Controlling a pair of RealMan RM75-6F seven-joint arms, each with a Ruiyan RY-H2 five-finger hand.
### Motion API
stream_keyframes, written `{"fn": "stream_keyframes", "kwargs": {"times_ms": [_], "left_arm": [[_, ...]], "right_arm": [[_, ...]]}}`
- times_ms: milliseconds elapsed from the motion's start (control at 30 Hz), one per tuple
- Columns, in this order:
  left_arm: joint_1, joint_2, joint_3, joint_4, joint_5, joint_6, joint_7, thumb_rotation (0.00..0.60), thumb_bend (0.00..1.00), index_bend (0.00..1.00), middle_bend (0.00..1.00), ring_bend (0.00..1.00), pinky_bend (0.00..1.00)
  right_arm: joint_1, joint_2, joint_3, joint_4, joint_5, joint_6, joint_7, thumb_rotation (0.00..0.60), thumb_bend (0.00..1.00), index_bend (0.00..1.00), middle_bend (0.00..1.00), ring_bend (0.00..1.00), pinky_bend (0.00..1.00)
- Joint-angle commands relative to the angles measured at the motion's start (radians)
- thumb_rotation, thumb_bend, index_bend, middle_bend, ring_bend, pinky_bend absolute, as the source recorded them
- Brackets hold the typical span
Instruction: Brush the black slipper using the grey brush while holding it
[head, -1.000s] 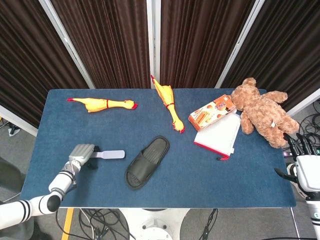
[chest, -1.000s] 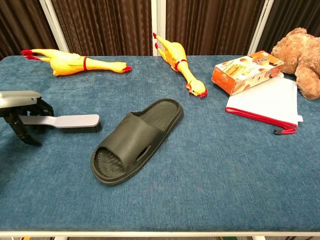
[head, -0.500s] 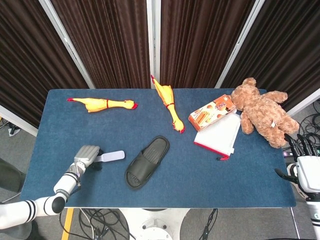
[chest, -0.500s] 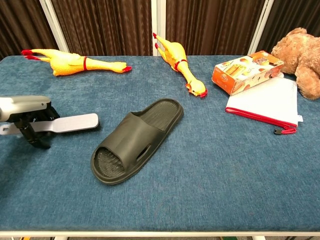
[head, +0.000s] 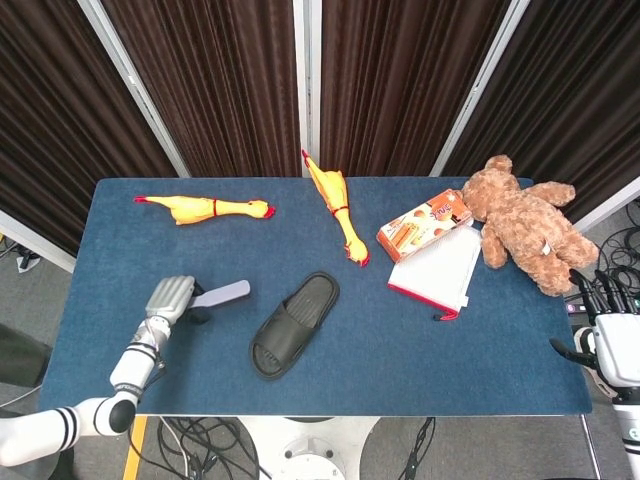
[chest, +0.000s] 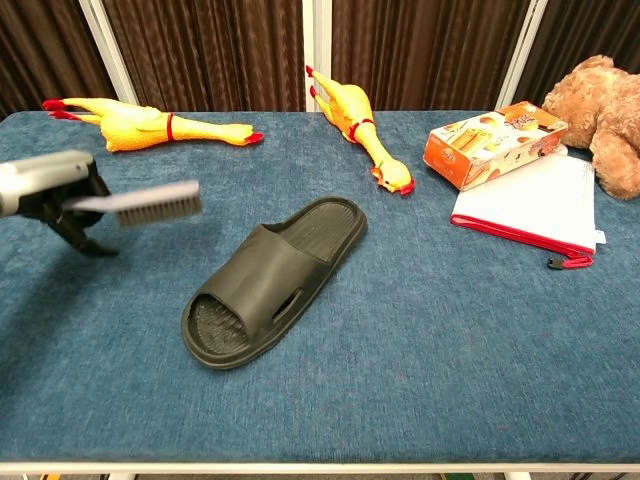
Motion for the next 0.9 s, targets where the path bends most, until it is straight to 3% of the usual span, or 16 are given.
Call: {"fn": "stream_keyframes", "kwargs": {"times_ms": [33, 267, 500, 733, 900], "left_arm": [[0.049, -0.031, -0.027, 0.033, 0.147, 0.106, -0.148, 0.600, 0.33, 1.00, 1.00, 1.00, 1.00], [0.101, -0.020, 0.040, 0.035, 0.406, 0.274, -0.269, 0.600, 0.57, 1.00, 1.00, 1.00, 1.00], [0.126, 0.028, 0.116, -0.036, 0.550, 0.332, -0.304, 0.600, 0.58, 1.00, 1.00, 1.00, 1.00], [0.128, 0.004, 0.176, 0.036, 0.658, 0.349, -0.231, 0.600, 0.58, 1.00, 1.00, 1.00, 1.00], [0.132, -0.018, 0.193, 0.072, 0.684, 0.351, -0.238, 0.600, 0.58, 1.00, 1.00, 1.00, 1.00]], "right_arm": [[0.008, 0.005, -0.005, -0.007, -0.012, -0.012, -0.009, 0.600, 0.00, 0.04, 0.18, 0.03, 0.08], [0.111, 0.020, -0.023, -0.064, -0.107, -0.135, -0.069, 0.600, 0.00, 0.05, 0.20, 0.03, 0.08], [0.363, -0.029, 0.008, -0.148, -0.174, -0.448, -0.150, 0.600, 0.01, 0.06, 0.20, 0.03, 0.08], [0.653, -0.205, 0.093, -0.093, -0.061, -0.821, -0.231, 0.600, 0.01, 0.01, 0.12, 0.00, 0.07], [0.807, -0.334, 0.129, 0.015, 0.051, -1.004, -0.344, 0.600, 0.00, 0.00, 0.03, 0.00, 0.01]]}}
